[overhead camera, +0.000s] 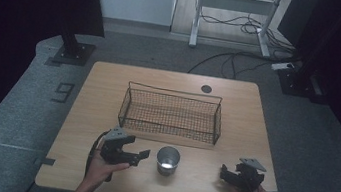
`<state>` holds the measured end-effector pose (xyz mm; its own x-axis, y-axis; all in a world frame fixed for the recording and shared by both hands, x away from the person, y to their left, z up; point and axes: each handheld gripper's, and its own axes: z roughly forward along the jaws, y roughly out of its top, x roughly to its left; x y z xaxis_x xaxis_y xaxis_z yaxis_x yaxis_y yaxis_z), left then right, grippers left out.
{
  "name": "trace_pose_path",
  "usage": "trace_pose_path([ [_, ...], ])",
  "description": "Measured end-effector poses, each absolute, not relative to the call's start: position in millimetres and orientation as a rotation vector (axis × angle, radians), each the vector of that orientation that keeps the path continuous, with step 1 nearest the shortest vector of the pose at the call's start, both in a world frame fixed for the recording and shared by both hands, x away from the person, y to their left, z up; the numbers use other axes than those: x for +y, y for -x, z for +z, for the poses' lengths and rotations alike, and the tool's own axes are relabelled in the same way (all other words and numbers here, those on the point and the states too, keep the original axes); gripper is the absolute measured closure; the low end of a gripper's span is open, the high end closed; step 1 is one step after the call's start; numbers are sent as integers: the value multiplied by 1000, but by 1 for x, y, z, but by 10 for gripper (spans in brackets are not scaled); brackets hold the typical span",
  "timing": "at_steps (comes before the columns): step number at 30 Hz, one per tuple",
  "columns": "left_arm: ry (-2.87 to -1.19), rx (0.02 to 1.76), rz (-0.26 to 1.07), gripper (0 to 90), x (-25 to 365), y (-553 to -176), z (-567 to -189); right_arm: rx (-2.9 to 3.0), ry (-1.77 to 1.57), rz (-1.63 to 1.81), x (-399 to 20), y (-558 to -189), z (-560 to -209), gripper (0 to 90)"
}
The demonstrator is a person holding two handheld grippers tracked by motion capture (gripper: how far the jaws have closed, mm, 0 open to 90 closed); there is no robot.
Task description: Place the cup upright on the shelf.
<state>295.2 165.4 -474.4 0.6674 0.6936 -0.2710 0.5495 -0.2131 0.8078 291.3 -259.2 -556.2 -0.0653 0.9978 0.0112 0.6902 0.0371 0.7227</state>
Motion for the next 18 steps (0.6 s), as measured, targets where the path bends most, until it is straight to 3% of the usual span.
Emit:
trace_pose_path([
  [18,-1936,921,150,123,136,-295,-474,1807,-1702,785,-259,-291,-556,34],
])
